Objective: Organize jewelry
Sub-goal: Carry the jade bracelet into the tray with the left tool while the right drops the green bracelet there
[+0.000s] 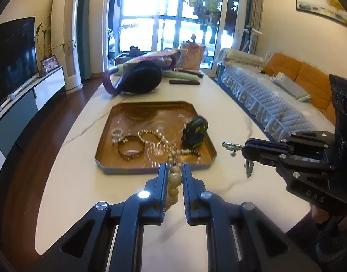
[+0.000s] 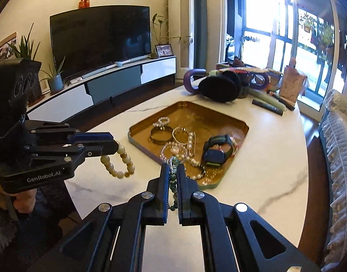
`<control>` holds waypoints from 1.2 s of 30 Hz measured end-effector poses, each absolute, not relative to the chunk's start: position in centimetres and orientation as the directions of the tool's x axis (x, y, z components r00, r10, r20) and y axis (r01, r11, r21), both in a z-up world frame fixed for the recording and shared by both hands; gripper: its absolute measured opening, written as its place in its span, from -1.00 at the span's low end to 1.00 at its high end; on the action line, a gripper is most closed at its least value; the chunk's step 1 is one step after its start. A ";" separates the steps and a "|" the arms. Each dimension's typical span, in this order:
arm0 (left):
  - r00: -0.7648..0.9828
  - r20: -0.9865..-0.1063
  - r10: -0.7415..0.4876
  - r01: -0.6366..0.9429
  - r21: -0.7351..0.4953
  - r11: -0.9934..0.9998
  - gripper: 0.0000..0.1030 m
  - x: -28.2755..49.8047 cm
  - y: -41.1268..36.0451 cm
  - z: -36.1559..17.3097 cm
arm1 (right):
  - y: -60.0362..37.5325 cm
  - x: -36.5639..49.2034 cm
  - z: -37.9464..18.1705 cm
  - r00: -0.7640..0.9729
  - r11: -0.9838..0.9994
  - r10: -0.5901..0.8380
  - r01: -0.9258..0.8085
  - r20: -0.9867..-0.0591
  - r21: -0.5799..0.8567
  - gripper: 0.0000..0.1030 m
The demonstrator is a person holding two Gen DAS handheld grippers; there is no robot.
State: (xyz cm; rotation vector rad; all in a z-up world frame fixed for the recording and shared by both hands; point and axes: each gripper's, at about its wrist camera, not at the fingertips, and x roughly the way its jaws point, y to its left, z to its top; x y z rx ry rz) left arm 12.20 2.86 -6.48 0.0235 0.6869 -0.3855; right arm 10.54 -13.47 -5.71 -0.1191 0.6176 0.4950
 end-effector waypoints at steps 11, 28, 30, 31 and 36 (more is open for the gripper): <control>0.764 -0.523 -0.377 0.366 -0.130 0.922 -0.74 15.3 3.6 -0.7 | -12.9 13.8 -1.8 0.706 0.857 0.469 -0.510 -0.531 0.079 -0.90; 0.805 -0.475 -0.356 0.338 -0.127 0.933 -0.74 25.3 2.7 -1.2 | -11.7 22.6 -2.9 0.725 0.867 0.471 -0.485 -0.502 0.114 -0.89; 0.804 -0.496 -0.326 0.309 -0.120 0.944 -0.74 26.7 2.8 -2.5 | -11.5 23.6 -4.0 0.718 0.869 0.466 -0.481 -0.517 0.115 -0.89; 0.793 -0.515 -0.325 0.296 -0.140 0.945 -0.74 28.0 3.1 -3.5 | -11.4 24.3 -4.7 0.717 0.874 0.457 -0.474 -0.526 0.112 -0.89; 0.761 -0.577 -0.296 0.244 -0.168 0.955 -0.74 32.0 3.6 -7.0 | -11.1 27.4 -7.8 0.689 0.883 0.437 -0.449 -0.578 0.133 -0.89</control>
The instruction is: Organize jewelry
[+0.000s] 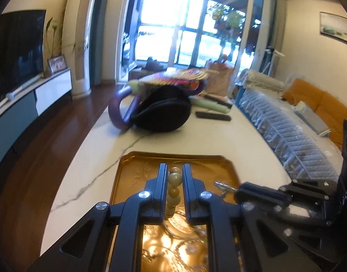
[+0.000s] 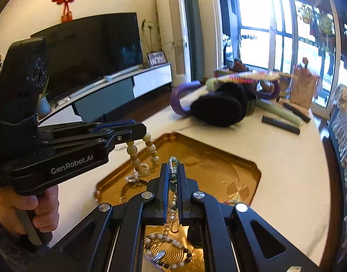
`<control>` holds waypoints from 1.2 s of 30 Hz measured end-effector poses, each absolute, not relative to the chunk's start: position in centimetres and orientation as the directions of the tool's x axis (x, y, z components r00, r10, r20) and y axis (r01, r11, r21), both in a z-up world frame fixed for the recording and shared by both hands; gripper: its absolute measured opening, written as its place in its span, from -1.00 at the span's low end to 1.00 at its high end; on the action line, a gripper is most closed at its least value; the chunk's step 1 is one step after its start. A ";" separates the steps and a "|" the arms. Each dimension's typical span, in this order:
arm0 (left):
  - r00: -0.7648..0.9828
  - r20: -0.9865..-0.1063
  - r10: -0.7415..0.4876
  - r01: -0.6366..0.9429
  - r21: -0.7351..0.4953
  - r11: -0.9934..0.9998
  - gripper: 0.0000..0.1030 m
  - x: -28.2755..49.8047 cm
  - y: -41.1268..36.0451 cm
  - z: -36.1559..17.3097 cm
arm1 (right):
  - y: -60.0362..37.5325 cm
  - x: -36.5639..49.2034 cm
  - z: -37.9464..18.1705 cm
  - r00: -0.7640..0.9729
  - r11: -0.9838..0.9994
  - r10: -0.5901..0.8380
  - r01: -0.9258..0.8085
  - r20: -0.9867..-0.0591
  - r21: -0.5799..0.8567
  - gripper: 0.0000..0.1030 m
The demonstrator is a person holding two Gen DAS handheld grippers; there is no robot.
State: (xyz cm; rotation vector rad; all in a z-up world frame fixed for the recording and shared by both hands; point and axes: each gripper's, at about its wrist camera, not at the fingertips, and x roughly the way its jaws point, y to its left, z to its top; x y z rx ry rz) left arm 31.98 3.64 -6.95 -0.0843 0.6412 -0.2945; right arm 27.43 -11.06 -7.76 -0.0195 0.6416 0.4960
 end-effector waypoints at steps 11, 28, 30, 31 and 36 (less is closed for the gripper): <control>0.684 -0.706 -0.183 0.162 -0.097 0.982 -0.74 36.0 4.0 -13.5 | -9.8 29.8 -11.5 0.651 0.903 0.392 -0.408 -0.650 0.137 -0.89; 0.644 -0.759 -0.093 0.095 -0.042 0.995 0.22 33.0 3.7 -15.0 | -9.4 27.8 -11.7 0.701 0.948 0.287 -0.305 -0.653 0.090 -0.17; 0.680 -0.729 -0.078 0.088 -0.025 0.996 0.38 31.2 4.1 -13.4 | -10.2 27.3 -11.0 0.698 0.946 0.312 -0.293 -0.644 0.140 -0.15; 0.691 -0.718 -0.082 0.089 -0.027 0.996 0.40 30.4 4.2 -12.6 | -10.7 26.7 -10.4 0.700 0.943 0.326 -0.286 -0.635 0.170 -0.15; 0.770 -0.628 -0.111 0.098 -0.056 0.994 0.49 23.6 4.6 -6.5 | -11.7 21.6 -6.0 0.744 0.943 0.332 -0.281 -0.580 0.179 -0.02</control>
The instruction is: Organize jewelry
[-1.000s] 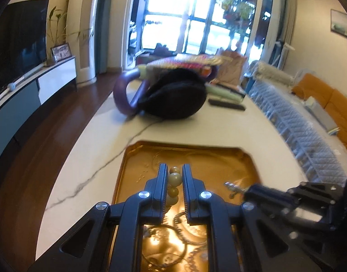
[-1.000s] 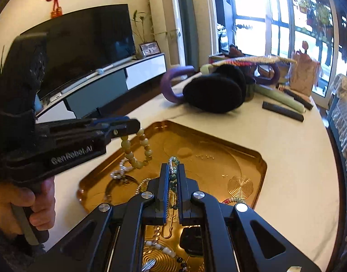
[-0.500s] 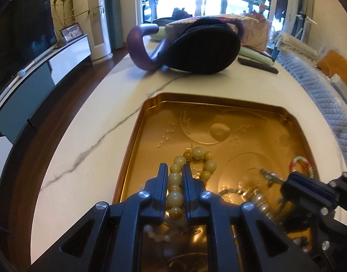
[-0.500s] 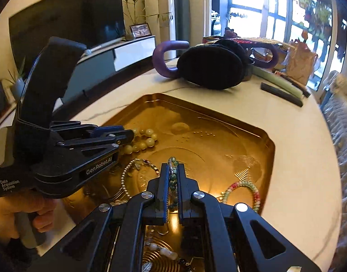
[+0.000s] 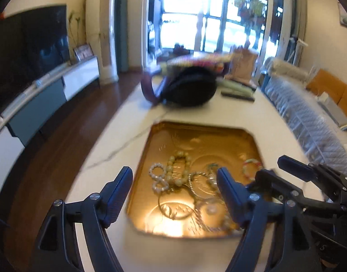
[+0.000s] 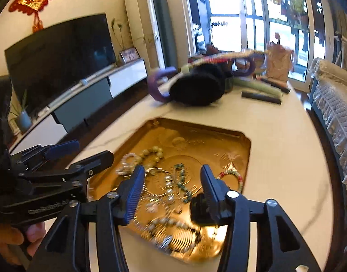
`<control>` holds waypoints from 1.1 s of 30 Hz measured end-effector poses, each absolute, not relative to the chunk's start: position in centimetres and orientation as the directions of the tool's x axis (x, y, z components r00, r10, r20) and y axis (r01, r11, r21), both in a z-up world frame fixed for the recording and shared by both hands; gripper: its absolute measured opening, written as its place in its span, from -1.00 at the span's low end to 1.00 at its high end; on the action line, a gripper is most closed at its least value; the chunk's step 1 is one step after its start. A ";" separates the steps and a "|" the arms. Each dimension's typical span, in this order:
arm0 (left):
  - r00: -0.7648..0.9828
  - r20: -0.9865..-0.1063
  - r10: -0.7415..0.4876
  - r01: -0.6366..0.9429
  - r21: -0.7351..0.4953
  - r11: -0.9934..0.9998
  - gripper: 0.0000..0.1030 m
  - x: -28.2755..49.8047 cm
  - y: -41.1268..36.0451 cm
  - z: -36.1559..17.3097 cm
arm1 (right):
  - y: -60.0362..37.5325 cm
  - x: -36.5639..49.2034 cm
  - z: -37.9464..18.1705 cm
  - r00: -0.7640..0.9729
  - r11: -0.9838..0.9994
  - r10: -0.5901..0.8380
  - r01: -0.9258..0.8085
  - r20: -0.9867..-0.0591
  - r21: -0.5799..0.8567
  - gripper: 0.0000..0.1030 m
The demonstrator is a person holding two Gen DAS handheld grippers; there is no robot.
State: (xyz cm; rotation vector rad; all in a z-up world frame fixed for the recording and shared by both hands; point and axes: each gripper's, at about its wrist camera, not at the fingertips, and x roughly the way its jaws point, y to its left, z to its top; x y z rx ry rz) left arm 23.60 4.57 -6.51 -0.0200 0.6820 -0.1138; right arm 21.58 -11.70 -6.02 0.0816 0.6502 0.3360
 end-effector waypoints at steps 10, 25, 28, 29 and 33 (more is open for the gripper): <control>0.798 -0.585 -0.147 0.131 -0.070 0.989 0.81 10.1 2.2 -0.9 | -12.2 9.1 -1.9 0.753 0.965 0.253 -0.240 -0.607 0.104 0.46; 0.743 -0.668 -0.049 0.065 -0.001 0.998 0.91 0.2 -1.9 0.1 | -13.2 -0.4 -1.4 0.731 0.970 0.240 -0.163 -0.639 0.178 0.47; 0.755 -0.653 -0.056 0.063 -0.012 0.998 0.92 -0.7 -1.8 0.3 | -13.1 -1.1 -0.9 0.743 0.973 0.230 -0.165 -0.628 0.162 0.47; 0.758 -0.649 -0.059 0.063 -0.017 0.998 0.92 -0.9 -1.7 0.4 | -13.1 -1.3 -0.7 0.747 0.974 0.226 -0.164 -0.625 0.157 0.48; 0.752 -0.658 -0.044 0.059 0.000 0.998 0.93 -1.2 -1.8 0.8 | -13.2 -1.4 -0.8 0.742 0.972 0.233 -0.160 -0.629 0.172 0.48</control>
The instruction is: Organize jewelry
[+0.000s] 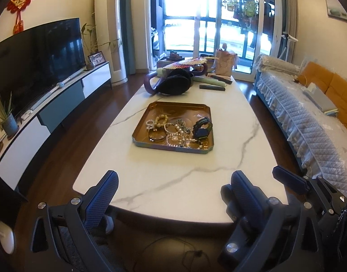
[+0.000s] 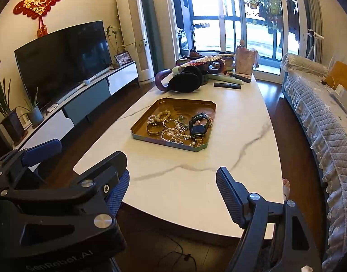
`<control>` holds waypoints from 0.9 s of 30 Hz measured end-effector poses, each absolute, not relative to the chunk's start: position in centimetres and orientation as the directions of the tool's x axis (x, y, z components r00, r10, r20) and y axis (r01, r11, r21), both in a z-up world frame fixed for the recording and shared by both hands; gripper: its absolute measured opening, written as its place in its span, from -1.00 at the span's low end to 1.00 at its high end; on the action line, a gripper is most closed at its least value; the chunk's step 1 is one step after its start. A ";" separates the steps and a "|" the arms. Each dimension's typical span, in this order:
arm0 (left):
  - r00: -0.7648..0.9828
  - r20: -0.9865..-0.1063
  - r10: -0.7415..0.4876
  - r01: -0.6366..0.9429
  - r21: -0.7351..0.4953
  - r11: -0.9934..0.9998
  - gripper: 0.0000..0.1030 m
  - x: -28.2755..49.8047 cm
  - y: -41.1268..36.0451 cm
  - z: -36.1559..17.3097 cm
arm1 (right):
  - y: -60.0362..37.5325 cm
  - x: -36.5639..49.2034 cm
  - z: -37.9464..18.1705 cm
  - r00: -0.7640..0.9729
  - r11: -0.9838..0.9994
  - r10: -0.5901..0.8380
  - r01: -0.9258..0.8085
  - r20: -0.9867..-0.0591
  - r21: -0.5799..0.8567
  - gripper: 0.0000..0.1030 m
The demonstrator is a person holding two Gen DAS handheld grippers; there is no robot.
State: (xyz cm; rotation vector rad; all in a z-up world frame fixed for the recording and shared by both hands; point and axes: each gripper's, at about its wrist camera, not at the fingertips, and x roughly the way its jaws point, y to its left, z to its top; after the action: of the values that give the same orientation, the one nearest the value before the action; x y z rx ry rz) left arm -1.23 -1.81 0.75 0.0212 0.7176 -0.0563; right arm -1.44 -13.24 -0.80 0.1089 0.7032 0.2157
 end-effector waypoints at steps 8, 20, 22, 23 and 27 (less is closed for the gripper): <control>0.730 -0.683 -0.024 0.045 0.014 0.999 0.93 -0.4 -1.9 0.2 | -13.3 -1.1 -1.5 0.723 0.972 0.234 -0.150 -0.650 0.184 0.48; 0.722 -0.692 -0.014 0.037 0.019 0.999 0.93 -0.1 -1.9 -0.2 | -13.4 -0.8 -1.9 0.713 0.972 0.234 -0.148 -0.661 0.185 0.48; 0.721 -0.692 -0.016 0.038 0.017 0.999 0.93 -0.1 -1.9 -0.3 | -13.4 -0.8 -1.8 0.713 0.972 0.233 -0.148 -0.662 0.183 0.48; 0.721 -0.693 -0.015 0.037 0.017 0.999 0.93 -0.1 -1.9 -0.2 | -13.4 -0.8 -1.8 0.712 0.972 0.232 -0.148 -0.663 0.181 0.48; 0.723 -0.691 -0.013 0.037 0.019 0.999 0.93 -0.1 -1.9 -0.2 | -13.4 -0.9 -1.7 0.713 0.972 0.234 -0.149 -0.661 0.183 0.48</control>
State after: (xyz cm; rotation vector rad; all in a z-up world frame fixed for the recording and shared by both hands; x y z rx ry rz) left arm -0.08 -1.92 -0.20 0.0324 0.7621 -0.0275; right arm -0.87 -13.44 -1.74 0.1195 0.7475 0.2130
